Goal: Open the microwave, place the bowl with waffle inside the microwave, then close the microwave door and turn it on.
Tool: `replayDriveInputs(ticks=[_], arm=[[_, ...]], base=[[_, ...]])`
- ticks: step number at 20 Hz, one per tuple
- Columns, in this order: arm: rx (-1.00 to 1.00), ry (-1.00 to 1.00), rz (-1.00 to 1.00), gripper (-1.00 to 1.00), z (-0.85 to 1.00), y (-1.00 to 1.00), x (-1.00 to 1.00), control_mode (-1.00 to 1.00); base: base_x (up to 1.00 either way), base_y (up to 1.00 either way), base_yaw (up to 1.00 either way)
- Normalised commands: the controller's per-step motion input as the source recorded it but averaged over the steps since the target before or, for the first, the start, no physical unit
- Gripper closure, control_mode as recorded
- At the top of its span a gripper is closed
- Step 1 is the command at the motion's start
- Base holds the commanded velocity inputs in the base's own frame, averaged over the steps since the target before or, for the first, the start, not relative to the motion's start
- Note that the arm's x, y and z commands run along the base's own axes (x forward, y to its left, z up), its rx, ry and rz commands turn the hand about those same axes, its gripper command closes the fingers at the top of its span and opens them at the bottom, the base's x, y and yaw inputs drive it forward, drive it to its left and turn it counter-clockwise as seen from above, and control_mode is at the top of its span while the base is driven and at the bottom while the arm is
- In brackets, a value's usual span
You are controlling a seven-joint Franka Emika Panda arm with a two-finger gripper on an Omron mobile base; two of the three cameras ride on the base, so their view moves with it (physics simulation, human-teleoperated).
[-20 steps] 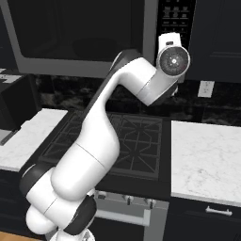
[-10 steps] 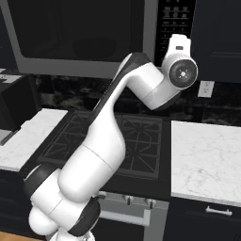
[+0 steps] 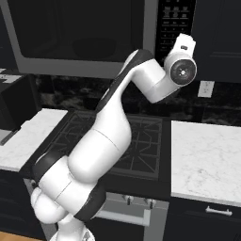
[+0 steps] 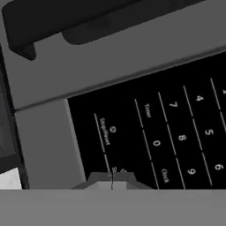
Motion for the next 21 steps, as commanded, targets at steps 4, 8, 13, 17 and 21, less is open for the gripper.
replayDriveInputs(ticks=[4,8,13,17,21], arm=[[0.12,0.0,-0.03,1.0,-0.02,-0.19,0.63,-1.0],[0.1,0.0,-0.02,1.0,-0.11,-0.19,0.58,-1.0],[0.06,-0.03,0.0,1.0,-0.1,-0.19,0.12,-1.0],[0.09,-0.17,0.0,1.0,0.0,-0.61,-0.88,-1.0],[0.06,-0.18,0.0,1.0,-0.03,-0.56,-1.0,-1.0]], base=[[0.0,0.0,0.0],[0.0,0.0,0.0],[0.0,0.0,0.0],[0.0,0.0,0.0],[0.0,0.0,0.0]])
